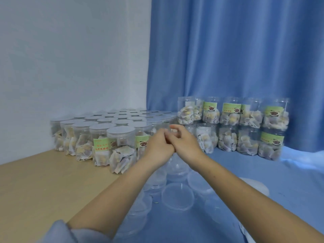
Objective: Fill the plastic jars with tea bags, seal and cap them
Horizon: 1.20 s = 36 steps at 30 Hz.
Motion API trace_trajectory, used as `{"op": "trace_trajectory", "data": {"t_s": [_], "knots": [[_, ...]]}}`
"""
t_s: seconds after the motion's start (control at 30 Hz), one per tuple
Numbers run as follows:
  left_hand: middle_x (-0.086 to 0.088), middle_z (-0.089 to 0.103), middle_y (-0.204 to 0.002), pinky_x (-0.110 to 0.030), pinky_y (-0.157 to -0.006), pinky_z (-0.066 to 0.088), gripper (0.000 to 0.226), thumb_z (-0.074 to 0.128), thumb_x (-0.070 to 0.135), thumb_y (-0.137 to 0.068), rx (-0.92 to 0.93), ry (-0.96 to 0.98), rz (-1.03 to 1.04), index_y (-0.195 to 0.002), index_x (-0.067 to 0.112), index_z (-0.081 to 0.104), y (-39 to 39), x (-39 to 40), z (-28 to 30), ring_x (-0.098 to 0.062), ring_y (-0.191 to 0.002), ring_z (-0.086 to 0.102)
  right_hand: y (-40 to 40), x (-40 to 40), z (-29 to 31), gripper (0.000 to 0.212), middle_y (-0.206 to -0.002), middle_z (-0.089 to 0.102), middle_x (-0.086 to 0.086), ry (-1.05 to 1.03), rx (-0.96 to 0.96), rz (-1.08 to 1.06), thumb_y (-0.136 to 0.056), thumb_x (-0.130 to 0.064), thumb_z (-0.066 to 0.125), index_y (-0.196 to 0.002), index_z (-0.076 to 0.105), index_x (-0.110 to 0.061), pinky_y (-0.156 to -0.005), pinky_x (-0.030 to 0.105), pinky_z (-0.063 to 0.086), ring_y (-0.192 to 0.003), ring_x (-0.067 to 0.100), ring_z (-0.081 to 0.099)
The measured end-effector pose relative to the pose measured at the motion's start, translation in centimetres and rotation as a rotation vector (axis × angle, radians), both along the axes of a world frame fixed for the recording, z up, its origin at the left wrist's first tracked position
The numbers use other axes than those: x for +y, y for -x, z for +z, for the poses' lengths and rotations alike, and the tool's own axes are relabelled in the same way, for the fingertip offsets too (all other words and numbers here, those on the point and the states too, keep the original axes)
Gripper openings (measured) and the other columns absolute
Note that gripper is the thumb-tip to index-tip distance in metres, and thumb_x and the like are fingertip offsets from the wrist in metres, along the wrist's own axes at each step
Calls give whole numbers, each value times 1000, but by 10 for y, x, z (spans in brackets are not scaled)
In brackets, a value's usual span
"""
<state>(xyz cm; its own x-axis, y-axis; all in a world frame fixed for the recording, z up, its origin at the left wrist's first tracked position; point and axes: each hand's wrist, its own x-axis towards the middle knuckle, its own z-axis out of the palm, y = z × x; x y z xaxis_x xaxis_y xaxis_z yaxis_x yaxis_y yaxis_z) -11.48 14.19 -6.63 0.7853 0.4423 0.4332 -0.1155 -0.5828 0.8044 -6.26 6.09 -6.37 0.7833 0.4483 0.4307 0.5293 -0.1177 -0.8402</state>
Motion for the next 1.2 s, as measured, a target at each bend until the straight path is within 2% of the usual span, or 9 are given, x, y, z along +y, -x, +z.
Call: {"op": "trace_trajectory", "data": {"t_s": [0.23,0.37,0.47,0.6,0.73,0.8,0.9,1.03,1.2], "knots": [[-1,60,-86,-44,-80,55,15,58,13,-80,32,19,-126,-92,16,49,-58,-77,26,-27,-88,61,-40,-98,20,34,-96,65,-3,-57,32,-165,-89,-32,58,-122,54,-23,-90,46,51,-95,20,64],[-20,57,-110,-46,-70,58,18,44,8,-88,215,23,-158,-107,9,43,-112,-86,22,-32,-65,60,-75,-132,19,20,-102,65,-5,-34,5,-267,-93,-28,51,-110,62,-28,-91,43,50,-96,18,63],[-19,52,-120,-38,-59,54,44,39,8,-90,399,-189,-178,-134,12,34,-158,-81,18,-29,-57,57,-103,-147,11,27,-113,63,-2,-28,19,-334,-95,-28,49,-118,62,-22,-97,45,47,-108,20,58],[-15,50,-128,-37,-63,51,65,43,15,-92,447,-315,-185,-149,24,14,-219,-69,12,-31,-83,59,-148,-153,-4,33,-124,59,2,-22,51,-389,-95,-28,49,-126,58,-21,-99,45,46,-112,20,57],[-16,62,-91,-38,-68,47,65,47,18,-93,256,-507,-23,-148,26,14,-279,-63,-4,-33,-88,60,-191,-148,-23,32,-110,61,0,-61,168,-425,-95,-28,50,-125,57,-23,-93,45,50,-90,15,59],[-16,61,-102,-40,-70,48,68,49,18,-93,322,-600,46,-148,28,10,-307,-60,-13,-33,-95,60,-207,-144,-36,33,-104,58,0,-78,258,-421,-94,-28,51,-126,56,-20,-86,41,54,-80,13,57],[-22,47,-130,-41,-83,50,75,48,19,-93,512,-628,63,-150,29,2,-336,-49,-28,-34,-112,54,-220,-141,-54,34,-115,56,1,-27,261,-428,-95,-28,51,-127,54,-20,-88,41,53,-93,18,58],[-21,54,-119,-39,-74,45,59,47,10,-89,458,-539,115,-140,29,25,-345,-33,-53,-36,-107,54,-222,-142,-74,36,-136,46,5,90,133,-458,-95,-29,51,-129,53,-23,-99,44,46,-115,23,53],[-24,51,-107,-39,-66,36,20,45,11,-91,264,-479,115,-111,13,42,-325,-39,-67,-38,-91,53,-215,-139,-80,43,-138,42,7,240,89,-445,-95,-29,49,-137,44,-27,-98,39,45,-96,21,61]]}}
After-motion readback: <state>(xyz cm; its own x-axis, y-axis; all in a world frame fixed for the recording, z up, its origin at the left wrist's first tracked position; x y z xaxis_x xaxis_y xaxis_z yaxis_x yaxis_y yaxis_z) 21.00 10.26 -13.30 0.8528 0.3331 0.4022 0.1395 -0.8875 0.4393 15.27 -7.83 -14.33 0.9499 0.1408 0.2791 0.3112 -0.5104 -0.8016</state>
